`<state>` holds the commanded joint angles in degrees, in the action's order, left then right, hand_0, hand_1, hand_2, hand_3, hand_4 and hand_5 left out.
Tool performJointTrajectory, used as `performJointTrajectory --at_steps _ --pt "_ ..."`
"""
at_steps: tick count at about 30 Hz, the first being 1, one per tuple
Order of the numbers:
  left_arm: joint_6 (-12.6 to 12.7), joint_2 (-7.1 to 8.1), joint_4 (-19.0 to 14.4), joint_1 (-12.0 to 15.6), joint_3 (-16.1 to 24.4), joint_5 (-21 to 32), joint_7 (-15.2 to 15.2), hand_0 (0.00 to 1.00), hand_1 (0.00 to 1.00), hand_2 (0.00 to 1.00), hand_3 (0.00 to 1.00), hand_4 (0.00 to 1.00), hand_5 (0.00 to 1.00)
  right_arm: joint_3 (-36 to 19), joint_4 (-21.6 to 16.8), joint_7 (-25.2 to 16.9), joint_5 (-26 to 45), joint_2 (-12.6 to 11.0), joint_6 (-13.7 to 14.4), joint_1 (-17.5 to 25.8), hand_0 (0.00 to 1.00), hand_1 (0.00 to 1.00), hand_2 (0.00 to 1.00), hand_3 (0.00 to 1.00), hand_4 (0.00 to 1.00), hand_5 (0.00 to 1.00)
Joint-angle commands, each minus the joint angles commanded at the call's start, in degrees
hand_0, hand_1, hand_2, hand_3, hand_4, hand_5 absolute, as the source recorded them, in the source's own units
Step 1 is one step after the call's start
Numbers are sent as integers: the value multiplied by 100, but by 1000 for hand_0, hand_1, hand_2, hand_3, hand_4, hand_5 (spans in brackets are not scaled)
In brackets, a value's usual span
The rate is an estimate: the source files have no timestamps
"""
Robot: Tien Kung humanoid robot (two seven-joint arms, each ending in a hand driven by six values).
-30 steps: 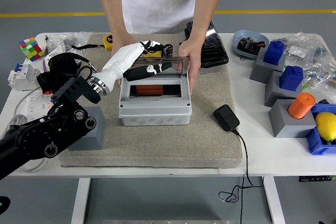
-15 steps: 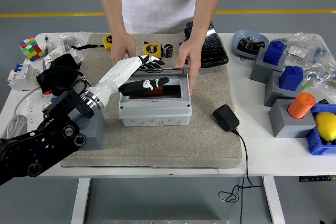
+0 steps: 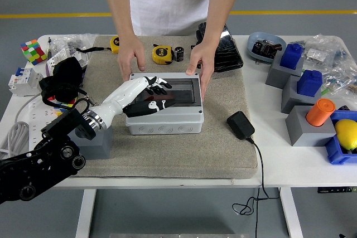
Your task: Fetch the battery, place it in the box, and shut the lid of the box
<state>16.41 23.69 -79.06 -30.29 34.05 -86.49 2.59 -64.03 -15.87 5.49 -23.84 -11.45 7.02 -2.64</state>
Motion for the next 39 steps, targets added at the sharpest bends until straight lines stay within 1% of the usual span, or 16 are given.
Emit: performJointTrajectory --at_steps 3,6,10,11,14,17,23,27,34,39 --pt "2 9 -121 29 120 -3 16 485 627 640 714 998 998 2 0 3 -3 -1 4 1 641 647 652 531 944 374" --pt "16 9 -283 95 340 24 67 485 627 640 714 998 998 5 1 2 -3 3 7 3 640 648 653 531 944 374" --pt "99 -7 -437 247 698 129 266 494 637 652 712 998 998 8 4 -3 -1 12 5 6 640 647 652 531 943 374" --pt "151 -21 -457 319 837 225 374 494 637 652 712 998 998 13 9 -3 1 13 3 4 640 647 652 531 943 374" --pt "219 -54 -447 442 1098 347 511 494 637 652 712 998 998 16 19 -3 2 15 1 -3 640 647 652 531 943 374" --pt "237 -130 -384 628 1488 450 559 499 653 657 710 998 998 18 20 -3 2 11 5 -20 638 647 652 531 943 374" --pt "209 -293 -320 973 2193 453 541 502 660 660 709 998 998 17 19 13 2 -6 21 -35 642 647 652 531 943 375" --pt "190 -406 -260 1149 2679 387 530 502 660 660 709 998 998 25 25 25 4 -5 18 -23 642 647 652 531 943 375" --pt "161 -508 -148 1295 3300 287 511 519 663 663 709 998 998 -1 19 12 -5 10 25 -20 641 647 652 531 943 376" --pt "138 -573 -117 1337 3552 245 483 519 663 663 709 998 998 -19 19 2 -2 22 20 -26 641 647 652 531 943 376"
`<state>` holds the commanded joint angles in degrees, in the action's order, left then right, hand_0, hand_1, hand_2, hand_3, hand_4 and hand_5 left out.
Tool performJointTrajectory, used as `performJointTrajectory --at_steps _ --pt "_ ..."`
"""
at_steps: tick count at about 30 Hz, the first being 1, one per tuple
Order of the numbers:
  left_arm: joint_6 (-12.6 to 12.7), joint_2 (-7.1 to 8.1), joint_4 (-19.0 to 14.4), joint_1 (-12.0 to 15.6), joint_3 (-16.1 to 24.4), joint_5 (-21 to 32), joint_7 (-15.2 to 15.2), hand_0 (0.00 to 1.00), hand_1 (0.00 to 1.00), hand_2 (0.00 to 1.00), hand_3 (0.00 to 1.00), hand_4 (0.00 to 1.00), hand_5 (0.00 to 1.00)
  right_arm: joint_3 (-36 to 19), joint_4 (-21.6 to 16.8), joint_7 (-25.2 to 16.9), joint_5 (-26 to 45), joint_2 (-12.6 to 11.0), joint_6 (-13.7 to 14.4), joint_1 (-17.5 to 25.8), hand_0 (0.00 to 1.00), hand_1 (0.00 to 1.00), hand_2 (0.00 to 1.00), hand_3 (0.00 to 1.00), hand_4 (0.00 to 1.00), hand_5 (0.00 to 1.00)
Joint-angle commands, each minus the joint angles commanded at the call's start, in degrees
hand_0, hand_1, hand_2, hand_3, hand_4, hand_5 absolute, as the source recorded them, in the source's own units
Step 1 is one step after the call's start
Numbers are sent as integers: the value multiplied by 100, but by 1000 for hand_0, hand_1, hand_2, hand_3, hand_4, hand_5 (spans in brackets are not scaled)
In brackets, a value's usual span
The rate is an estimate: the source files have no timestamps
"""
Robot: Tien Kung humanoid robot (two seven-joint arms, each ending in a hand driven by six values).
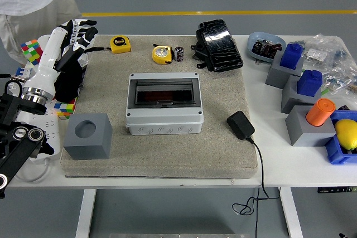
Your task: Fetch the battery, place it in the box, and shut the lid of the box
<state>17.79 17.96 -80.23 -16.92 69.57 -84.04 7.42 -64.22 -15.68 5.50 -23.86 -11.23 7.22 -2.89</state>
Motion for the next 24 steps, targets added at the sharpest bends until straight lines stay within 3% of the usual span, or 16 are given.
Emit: performJointTrajectory --at_steps 24 --pt "-90 -109 56 72 310 -89 -102 524 667 664 705 998 994 -15 -1 7 1 -20 4 7 640 647 652 531 942 376"
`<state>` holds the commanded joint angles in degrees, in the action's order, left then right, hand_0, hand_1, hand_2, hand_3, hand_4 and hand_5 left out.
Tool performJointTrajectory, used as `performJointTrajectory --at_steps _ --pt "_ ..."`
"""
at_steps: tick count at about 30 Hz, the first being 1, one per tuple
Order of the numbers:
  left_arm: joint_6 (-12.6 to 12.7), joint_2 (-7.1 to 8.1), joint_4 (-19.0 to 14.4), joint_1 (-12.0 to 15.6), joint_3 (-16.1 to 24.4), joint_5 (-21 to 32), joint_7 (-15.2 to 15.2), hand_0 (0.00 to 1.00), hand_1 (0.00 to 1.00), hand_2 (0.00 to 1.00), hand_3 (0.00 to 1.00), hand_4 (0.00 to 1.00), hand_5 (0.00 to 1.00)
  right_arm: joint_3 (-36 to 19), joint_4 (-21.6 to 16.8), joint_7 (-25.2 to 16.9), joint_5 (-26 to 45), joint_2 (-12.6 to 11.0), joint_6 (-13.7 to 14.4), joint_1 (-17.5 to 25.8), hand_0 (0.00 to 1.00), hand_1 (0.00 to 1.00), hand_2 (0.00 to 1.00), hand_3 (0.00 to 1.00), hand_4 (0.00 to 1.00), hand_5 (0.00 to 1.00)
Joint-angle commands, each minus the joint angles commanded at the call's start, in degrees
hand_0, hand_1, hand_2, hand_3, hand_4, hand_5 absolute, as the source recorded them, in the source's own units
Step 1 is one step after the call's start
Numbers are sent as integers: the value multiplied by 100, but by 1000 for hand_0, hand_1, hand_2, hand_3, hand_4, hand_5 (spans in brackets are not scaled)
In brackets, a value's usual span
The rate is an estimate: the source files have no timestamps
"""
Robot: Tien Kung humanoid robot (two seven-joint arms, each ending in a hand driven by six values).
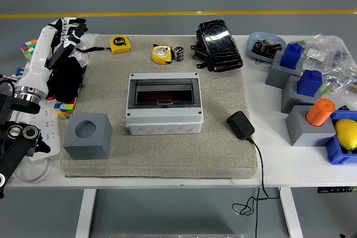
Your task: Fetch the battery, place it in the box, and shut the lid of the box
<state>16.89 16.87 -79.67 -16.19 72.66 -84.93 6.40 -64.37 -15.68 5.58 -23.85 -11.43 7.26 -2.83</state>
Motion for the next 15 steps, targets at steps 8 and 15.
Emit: performJointTrajectory --at_steps 8,15 --pt "-22 -5 -3 16 54 -12 -8 530 670 666 705 998 994 9 3 -10 9 -9 -3 -14 640 647 652 531 942 378" --pt "-41 -2 -4 5 41 -10 -8 530 669 666 705 998 993 43 3 -6 18 -36 3 -30 640 647 652 530 942 380"
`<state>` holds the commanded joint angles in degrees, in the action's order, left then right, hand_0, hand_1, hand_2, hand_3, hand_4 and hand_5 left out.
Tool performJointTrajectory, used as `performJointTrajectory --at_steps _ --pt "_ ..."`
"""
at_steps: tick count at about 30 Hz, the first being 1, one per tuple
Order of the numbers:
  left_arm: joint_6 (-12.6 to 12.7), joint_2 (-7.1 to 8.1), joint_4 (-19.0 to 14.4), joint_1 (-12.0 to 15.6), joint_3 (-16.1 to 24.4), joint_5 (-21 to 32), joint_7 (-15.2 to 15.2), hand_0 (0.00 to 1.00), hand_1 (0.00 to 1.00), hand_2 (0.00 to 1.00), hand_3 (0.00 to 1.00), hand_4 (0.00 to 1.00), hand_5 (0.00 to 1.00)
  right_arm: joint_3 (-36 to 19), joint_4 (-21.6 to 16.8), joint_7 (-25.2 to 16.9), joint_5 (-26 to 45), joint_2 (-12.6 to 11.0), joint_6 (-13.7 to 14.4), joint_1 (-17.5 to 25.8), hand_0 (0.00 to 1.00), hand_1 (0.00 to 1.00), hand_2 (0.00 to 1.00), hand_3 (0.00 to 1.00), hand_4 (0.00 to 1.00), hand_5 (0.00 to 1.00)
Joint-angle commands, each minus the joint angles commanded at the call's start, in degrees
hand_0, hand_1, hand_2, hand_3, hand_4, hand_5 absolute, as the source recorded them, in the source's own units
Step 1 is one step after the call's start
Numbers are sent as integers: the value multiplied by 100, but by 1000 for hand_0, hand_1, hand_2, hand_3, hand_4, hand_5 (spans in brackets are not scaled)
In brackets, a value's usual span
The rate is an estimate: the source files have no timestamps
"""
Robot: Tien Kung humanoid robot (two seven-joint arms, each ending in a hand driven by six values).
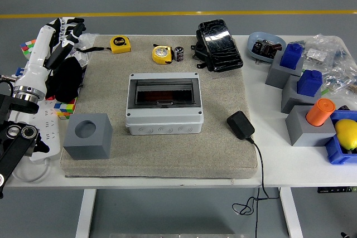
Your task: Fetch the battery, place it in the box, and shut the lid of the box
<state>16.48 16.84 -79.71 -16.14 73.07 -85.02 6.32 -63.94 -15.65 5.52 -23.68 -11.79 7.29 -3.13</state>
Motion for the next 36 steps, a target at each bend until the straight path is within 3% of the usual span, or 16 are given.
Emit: performJointTrajectory --at_steps 36 --pt "-59 -45 6 43 98 -32 -33 532 672 669 704 998 994 -55 -4 -1 -25 4 -10 23 640 648 653 531 942 382"
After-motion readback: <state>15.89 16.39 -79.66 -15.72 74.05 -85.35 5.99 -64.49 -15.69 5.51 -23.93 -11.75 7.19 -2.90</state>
